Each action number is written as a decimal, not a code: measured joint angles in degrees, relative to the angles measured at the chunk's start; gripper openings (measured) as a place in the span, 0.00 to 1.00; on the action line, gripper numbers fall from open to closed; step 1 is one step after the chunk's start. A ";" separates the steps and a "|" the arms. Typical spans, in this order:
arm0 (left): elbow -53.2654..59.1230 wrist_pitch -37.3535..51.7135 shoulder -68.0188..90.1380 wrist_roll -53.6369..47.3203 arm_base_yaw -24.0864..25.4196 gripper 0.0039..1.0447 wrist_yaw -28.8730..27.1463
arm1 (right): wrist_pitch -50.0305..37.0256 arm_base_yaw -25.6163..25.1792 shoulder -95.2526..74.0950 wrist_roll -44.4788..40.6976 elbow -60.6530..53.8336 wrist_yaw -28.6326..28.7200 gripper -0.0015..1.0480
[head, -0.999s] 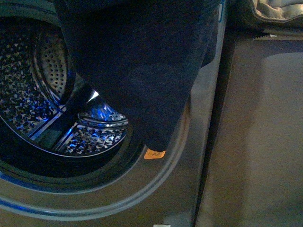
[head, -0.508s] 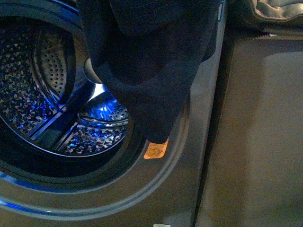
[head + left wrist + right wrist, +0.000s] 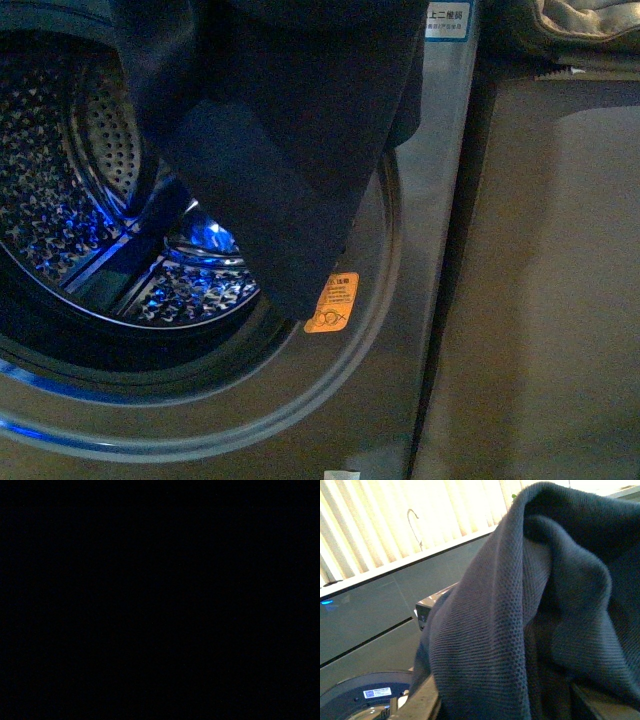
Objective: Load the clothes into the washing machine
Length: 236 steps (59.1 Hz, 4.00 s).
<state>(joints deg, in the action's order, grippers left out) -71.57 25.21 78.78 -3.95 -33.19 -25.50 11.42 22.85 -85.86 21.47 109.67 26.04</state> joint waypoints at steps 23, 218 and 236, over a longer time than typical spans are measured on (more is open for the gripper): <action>7.76 -0.81 -2.93 8.09 11.54 0.08 8.79 | -0.07 0.00 0.02 0.04 0.13 0.00 0.94; -21.16 -1.38 63.34 5.18 29.07 0.88 9.97 | -11.50 -22.73 85.59 -21.38 -109.37 -26.03 0.02; -2.12 7.80 51.28 5.44 29.05 0.94 13.70 | -11.45 -22.73 85.61 -21.38 -109.37 -26.03 0.02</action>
<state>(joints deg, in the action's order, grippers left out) -73.69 33.01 130.06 1.50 -4.14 -11.79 -0.03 0.12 -0.25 0.10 0.30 0.01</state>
